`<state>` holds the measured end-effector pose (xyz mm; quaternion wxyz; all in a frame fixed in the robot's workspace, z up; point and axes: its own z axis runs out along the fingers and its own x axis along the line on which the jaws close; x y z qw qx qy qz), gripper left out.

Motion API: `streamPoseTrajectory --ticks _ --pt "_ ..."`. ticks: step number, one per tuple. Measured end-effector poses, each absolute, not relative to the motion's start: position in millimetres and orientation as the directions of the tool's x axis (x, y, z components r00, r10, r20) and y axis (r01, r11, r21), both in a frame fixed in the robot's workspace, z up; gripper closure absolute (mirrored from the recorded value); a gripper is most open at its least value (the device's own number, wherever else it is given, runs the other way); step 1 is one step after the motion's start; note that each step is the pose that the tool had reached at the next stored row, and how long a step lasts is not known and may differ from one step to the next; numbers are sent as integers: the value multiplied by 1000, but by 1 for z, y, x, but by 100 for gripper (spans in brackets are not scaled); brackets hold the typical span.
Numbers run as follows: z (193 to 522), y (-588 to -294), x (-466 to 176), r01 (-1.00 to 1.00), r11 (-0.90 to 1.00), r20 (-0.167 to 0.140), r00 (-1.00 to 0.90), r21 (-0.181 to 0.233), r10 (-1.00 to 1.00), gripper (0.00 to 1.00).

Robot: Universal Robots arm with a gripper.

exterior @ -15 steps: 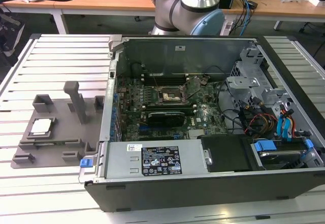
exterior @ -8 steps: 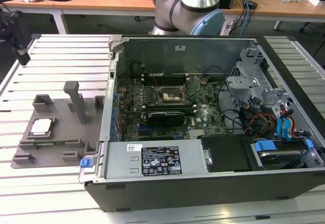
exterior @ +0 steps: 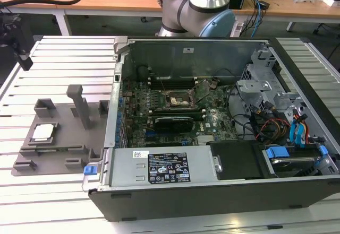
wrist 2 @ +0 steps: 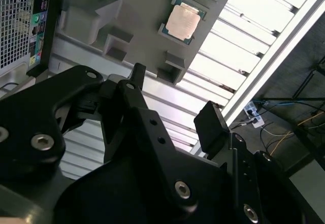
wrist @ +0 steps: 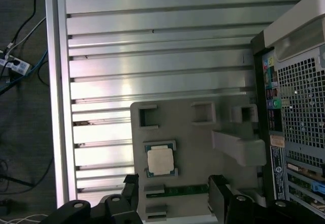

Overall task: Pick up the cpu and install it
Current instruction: 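Pick up the cpu and move it towards the insertion slot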

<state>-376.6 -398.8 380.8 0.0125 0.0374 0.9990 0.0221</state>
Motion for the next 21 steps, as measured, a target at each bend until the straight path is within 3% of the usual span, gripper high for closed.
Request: streamPoseTrajectory --ticks 21 --pt "366 -399 -377 74 996 -23 -997 45 75 34"
